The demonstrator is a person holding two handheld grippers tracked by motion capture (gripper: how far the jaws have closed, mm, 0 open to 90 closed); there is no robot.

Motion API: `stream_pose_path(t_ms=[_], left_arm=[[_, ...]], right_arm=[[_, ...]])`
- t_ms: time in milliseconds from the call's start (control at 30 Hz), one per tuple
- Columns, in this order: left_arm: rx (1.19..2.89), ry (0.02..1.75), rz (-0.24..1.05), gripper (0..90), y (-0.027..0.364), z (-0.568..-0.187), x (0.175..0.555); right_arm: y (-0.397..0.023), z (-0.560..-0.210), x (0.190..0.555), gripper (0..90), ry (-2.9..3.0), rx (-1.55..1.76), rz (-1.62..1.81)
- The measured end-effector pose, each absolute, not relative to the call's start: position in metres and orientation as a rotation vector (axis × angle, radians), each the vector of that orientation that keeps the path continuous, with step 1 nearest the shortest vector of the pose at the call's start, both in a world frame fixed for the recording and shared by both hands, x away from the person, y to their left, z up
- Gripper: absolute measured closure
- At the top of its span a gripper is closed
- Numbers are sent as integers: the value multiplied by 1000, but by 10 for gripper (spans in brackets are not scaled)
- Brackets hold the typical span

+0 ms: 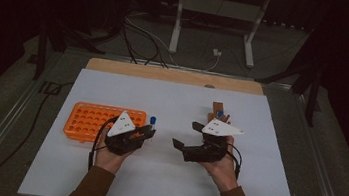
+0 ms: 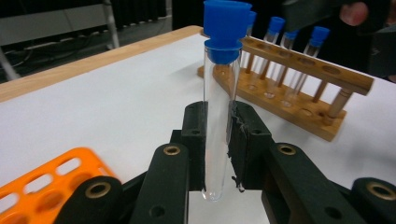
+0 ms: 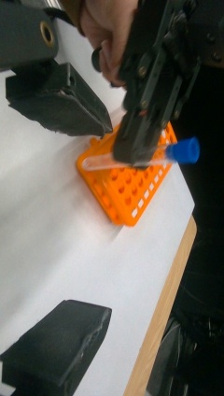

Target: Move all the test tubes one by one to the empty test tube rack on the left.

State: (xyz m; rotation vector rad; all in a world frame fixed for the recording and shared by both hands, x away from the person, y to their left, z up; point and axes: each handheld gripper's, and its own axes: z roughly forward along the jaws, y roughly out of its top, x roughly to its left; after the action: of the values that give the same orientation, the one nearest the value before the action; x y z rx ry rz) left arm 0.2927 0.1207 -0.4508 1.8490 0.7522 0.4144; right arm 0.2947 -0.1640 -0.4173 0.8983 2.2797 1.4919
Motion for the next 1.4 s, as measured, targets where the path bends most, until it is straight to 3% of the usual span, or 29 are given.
stream_pose_path(t_ms=[133,367,1133,1400], left_arm=[[1832,774,429,779,128,-451,294],[1819,807,461,779,139,-453,295],[1791,903,471,778,161,-475,298],[1873,926,452,778,158,-484,298]], right_arm=[[-175,-420,294,39,2266,911,1468],[-195,-424,294,9,2240,961,1451],[-225,-425,287,9,2152,1011,1519],[-224,-428,285,9,2163,997,1531]])
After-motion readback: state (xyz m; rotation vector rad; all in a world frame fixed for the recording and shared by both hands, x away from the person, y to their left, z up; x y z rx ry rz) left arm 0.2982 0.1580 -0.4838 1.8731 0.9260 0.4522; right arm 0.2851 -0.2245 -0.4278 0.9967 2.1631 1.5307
